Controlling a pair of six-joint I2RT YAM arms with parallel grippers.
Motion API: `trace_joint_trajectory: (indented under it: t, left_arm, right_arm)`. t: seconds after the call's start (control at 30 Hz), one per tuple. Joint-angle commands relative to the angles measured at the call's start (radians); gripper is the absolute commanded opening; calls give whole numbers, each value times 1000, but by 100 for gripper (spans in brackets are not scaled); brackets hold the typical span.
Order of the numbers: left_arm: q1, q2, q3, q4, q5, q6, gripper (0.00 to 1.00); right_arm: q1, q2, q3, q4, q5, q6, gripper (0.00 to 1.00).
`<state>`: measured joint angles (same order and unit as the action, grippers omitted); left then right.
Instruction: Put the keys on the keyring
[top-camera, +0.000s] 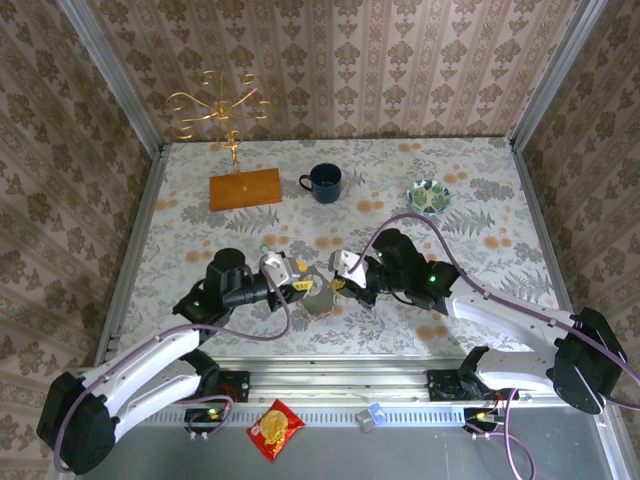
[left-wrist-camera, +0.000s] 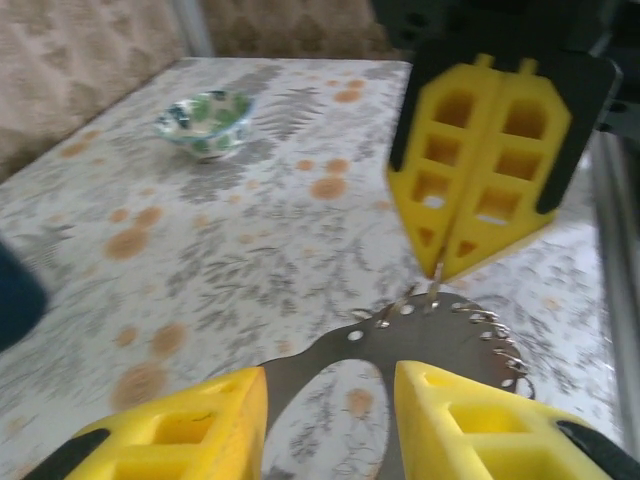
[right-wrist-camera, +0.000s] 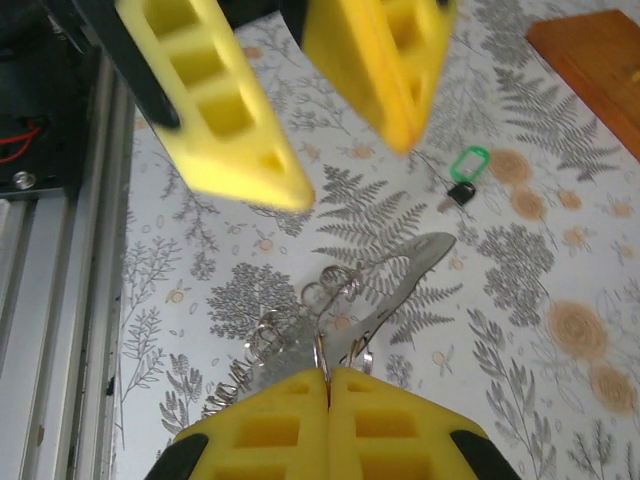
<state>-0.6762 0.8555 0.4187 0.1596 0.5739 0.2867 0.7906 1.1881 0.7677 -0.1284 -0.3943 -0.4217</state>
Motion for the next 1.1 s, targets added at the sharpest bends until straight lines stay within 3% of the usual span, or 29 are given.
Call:
trace_joint_trajectory:
  t: [0.0,0.17,0.4,0.63,0.87,0.9,0.93,0.97,1.07]
  left_arm:
    - [-13,44,42,3,171,75,34]
    - [-27,89,52,7,212,95,26]
    - [-50,123,45,47,211,97,25]
    - [-74,148,15,146,149,83,20]
    - [-80,136,12,144,125,105,0]
    - [-82,130,12,132,118,114,0]
    - [-86,125,11,125,108,125,0]
    - [-89,117,8,116,99,137,0]
    - [-103,97,2,99,77,168,0]
  right_arm:
    - [18,-12,-1,42,-23,-55,0]
    - [31,-13,8,39,-11,-67,0]
    - [47,-6,19,50,1,-65,0]
    - [64,5,25,60,-1,-52,0]
    - [71,2,31,52,-2,-49,0]
    - [70,-4,26,52,8,-48,4]
    - [69,-18,14,51,29,-51,18]
    - [65,-32,5,41,38,-61,26]
    - [40,-77,-24,-9,63,-91,33]
